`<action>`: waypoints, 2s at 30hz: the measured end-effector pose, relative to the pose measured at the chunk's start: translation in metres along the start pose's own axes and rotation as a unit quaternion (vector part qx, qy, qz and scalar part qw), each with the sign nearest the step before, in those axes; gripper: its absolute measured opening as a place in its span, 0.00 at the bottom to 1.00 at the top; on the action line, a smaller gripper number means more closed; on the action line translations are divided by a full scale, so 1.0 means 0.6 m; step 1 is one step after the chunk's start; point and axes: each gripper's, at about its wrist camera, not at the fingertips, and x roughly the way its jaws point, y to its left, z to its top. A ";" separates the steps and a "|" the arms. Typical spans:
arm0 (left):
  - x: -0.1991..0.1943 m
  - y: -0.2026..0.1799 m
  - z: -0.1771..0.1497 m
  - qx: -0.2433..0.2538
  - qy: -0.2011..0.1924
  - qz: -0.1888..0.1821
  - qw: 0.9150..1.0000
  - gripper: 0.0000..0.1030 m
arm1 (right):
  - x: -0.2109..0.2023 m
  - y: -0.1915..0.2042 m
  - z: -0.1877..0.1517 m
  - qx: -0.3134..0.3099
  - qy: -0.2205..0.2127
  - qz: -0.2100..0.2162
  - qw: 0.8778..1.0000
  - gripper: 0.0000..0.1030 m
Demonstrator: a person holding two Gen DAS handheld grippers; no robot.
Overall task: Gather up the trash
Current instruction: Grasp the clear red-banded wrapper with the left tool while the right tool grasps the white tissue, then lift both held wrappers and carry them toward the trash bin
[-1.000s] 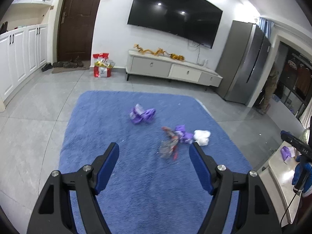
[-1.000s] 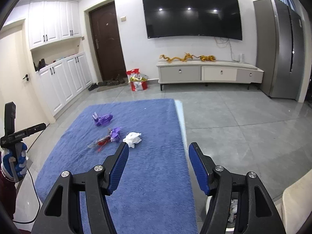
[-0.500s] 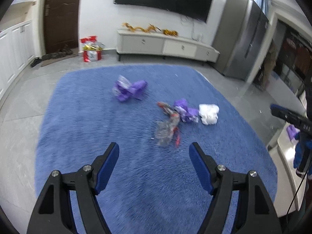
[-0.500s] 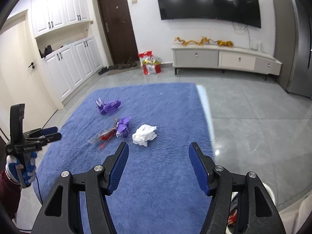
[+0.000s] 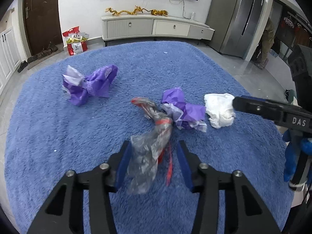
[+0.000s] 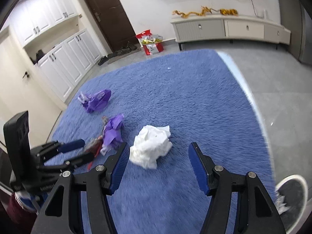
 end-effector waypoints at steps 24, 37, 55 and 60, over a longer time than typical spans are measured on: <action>-0.156 -0.011 -0.077 -0.016 -0.065 -0.027 0.997 0.07 | -0.098 0.059 -0.062 -0.050 -0.028 0.050 0.997 0.10; -0.344 -0.072 -0.136 0.029 -0.143 -0.044 0.988 0.07 | -0.313 0.094 -0.153 -0.096 -0.102 0.052 0.989 0.10; -0.377 -0.175 -0.146 0.092 -0.152 -0.074 0.981 0.07 | -0.434 0.035 -0.185 -0.085 -0.162 -0.008 0.983 0.10; -0.371 -0.223 -0.141 0.128 -0.148 -0.054 0.979 0.07 | -0.446 0.016 -0.191 -0.088 -0.162 -0.026 0.982 0.10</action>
